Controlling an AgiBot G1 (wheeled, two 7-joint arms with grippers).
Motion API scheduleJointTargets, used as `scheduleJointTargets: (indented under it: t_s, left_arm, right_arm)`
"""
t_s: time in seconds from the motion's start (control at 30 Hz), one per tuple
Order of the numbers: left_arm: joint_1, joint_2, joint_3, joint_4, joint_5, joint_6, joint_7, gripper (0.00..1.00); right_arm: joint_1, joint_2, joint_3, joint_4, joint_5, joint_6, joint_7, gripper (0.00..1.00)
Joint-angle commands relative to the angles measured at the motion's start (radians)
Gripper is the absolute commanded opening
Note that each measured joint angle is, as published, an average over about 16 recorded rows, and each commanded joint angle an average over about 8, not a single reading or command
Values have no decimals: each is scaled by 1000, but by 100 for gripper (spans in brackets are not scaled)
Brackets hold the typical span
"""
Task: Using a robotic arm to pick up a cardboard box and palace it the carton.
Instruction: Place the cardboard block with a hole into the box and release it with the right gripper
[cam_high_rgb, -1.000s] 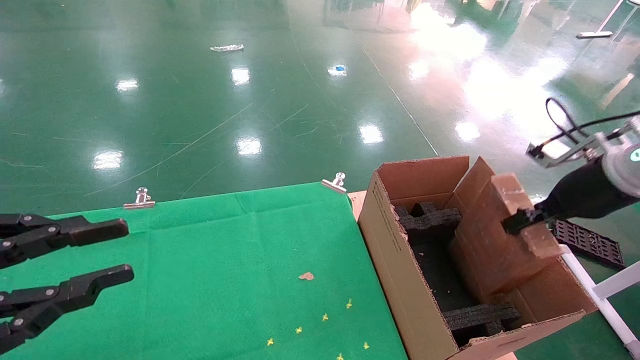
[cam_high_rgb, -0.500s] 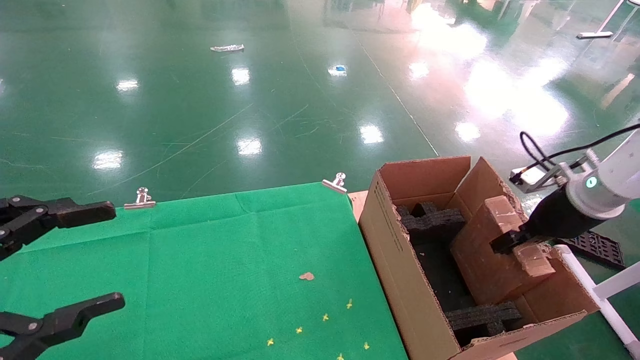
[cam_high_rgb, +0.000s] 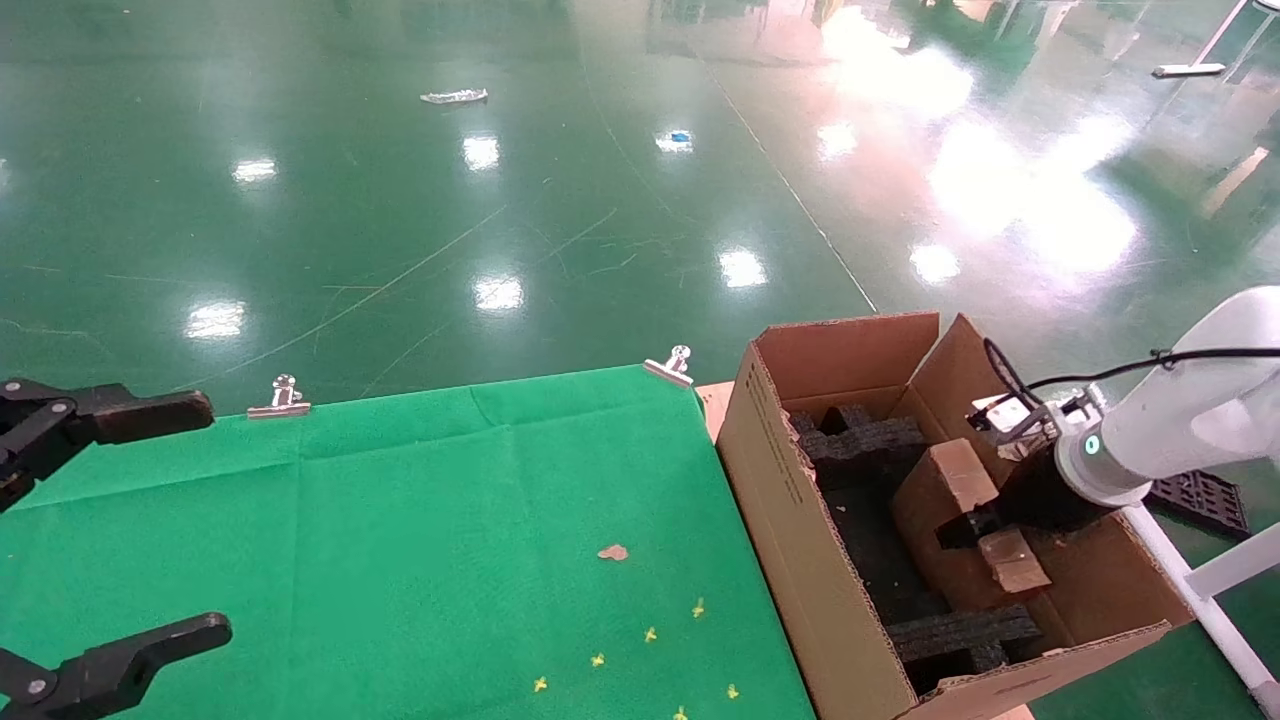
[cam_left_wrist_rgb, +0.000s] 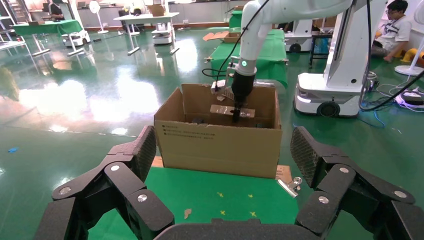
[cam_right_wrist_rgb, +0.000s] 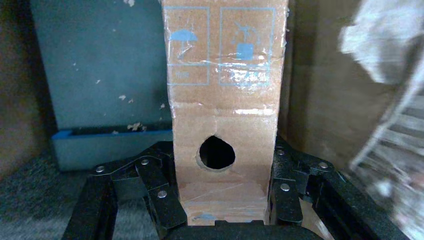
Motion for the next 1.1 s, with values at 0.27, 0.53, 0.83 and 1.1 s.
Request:
scheduleJointTargets:
  t_s: [0.27, 0.53, 0.83, 1.1]
  left_arm:
    - [0, 0, 1, 0, 0, 0, 0, 100]
    - [0, 0, 1, 0, -1, 0, 0, 100]
    - [0, -1, 1, 0, -1, -1, 1, 100]
    - [0, -1, 2, 0, -1, -1, 1, 100]
  right_arm:
    - [-70, -39, 24, -69, 37, 52, -83, 30]
    - [-75, -69, 19, -117, 29, 41, -112, 100]
    - [-72, -84, 17, -146, 26, 26, -128, 100]
    - [-68, -94, 15, -162, 23, 17, -130, 100]
